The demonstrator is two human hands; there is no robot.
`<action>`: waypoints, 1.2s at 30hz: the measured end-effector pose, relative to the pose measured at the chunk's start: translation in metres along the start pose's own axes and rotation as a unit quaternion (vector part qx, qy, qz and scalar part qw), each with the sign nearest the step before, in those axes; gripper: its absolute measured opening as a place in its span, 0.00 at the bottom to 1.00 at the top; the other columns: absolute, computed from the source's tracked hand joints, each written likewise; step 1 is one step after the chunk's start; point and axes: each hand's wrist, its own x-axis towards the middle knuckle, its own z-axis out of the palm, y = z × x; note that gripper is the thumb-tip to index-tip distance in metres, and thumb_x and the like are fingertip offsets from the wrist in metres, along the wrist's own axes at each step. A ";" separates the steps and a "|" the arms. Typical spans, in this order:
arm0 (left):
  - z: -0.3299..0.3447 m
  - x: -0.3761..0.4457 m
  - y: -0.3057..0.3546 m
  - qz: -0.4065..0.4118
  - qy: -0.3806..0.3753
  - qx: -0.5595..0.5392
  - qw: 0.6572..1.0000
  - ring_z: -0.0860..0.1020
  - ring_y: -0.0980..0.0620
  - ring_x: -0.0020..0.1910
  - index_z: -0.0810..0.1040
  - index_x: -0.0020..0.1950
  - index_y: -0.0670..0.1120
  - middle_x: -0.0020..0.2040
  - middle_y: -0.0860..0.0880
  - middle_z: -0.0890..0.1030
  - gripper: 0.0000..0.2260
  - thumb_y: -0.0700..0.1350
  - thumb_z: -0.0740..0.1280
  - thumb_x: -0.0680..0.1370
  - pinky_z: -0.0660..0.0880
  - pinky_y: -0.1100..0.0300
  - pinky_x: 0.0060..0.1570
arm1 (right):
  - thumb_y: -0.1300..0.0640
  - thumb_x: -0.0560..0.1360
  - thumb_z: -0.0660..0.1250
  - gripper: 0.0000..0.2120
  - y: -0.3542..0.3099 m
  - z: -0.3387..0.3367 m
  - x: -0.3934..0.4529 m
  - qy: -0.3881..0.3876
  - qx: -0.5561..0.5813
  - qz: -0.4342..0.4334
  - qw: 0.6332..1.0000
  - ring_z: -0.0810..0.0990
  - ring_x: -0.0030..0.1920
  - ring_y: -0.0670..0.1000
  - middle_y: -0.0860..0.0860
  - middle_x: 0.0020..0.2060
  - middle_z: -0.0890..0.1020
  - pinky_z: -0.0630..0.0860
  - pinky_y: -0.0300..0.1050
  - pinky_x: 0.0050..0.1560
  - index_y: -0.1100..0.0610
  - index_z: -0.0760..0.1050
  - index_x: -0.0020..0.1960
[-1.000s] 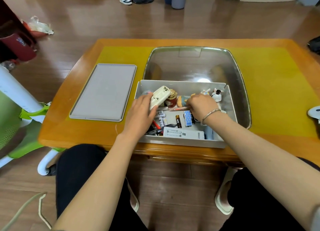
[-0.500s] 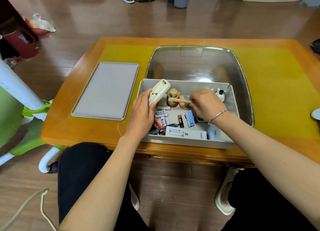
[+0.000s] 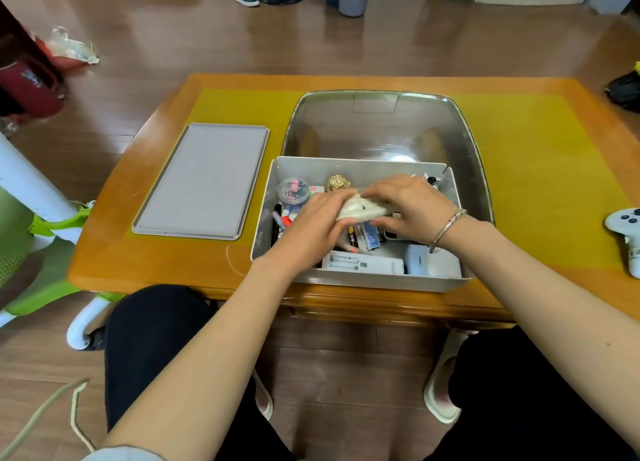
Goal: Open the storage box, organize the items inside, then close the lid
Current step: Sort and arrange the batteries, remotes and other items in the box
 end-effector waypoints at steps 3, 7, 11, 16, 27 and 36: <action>0.009 0.011 0.011 0.018 -0.014 -0.033 0.999 0.65 0.58 0.62 0.67 0.69 0.47 0.64 0.49 0.73 0.19 0.46 0.65 0.79 0.65 0.60 0.60 | 0.54 0.70 0.73 0.25 0.010 -0.004 -0.008 -0.015 0.046 0.024 0.999 0.74 0.59 0.55 0.55 0.57 0.79 0.68 0.48 0.59 0.57 0.73 0.64; 0.012 0.016 0.009 -0.019 -0.004 0.028 0.999 0.65 0.51 0.65 0.65 0.71 0.49 0.67 0.49 0.70 0.30 0.52 0.72 0.73 0.64 0.55 0.64 | 0.47 0.70 0.71 0.24 0.029 -0.005 -0.018 -0.004 -0.056 0.118 0.991 0.74 0.61 0.54 0.50 0.58 0.79 0.66 0.50 0.59 0.51 0.74 0.64; 0.006 0.009 -0.003 -0.040 -0.114 0.110 0.987 0.70 0.50 0.60 0.72 0.64 0.52 0.60 0.50 0.74 0.24 0.56 0.73 0.71 0.68 0.53 0.58 | 0.46 0.73 0.68 0.14 0.044 0.000 -0.023 -0.020 -0.129 0.193 0.972 0.74 0.58 0.53 0.49 0.52 0.81 0.63 0.50 0.56 0.48 0.79 0.57; 0.002 0.007 -0.002 -0.040 -0.249 0.166 0.953 0.74 0.50 0.51 0.80 0.61 0.53 0.51 0.51 0.79 0.15 0.53 0.71 0.74 0.72 0.55 0.49 | 0.53 0.73 0.67 0.04 0.040 0.008 -0.027 0.007 -0.153 0.213 0.965 0.71 0.56 0.55 0.48 0.45 0.81 0.60 0.51 0.51 0.49 0.79 0.46; -0.004 0.026 0.001 -0.064 -0.280 0.155 0.945 0.76 0.51 0.45 0.79 0.48 0.50 0.44 0.53 0.79 0.09 0.47 0.73 0.70 0.71 0.60 0.39 | 0.58 0.73 0.63 0.06 0.032 0.006 -0.033 -0.031 -0.211 0.265 0.940 0.69 0.54 0.54 0.47 0.40 0.80 0.60 0.52 0.55 0.52 0.78 0.42; -0.026 0.030 -0.003 -0.104 -0.206 -0.002 0.973 0.76 0.56 0.44 0.77 0.50 0.50 0.47 0.54 0.79 0.06 0.43 0.71 0.76 0.70 0.65 0.40 | 0.54 0.74 0.58 0.14 0.039 -0.001 -0.036 -0.007 -0.127 0.262 0.957 0.69 0.59 0.56 0.50 0.52 0.81 0.59 0.52 0.53 0.49 0.77 0.56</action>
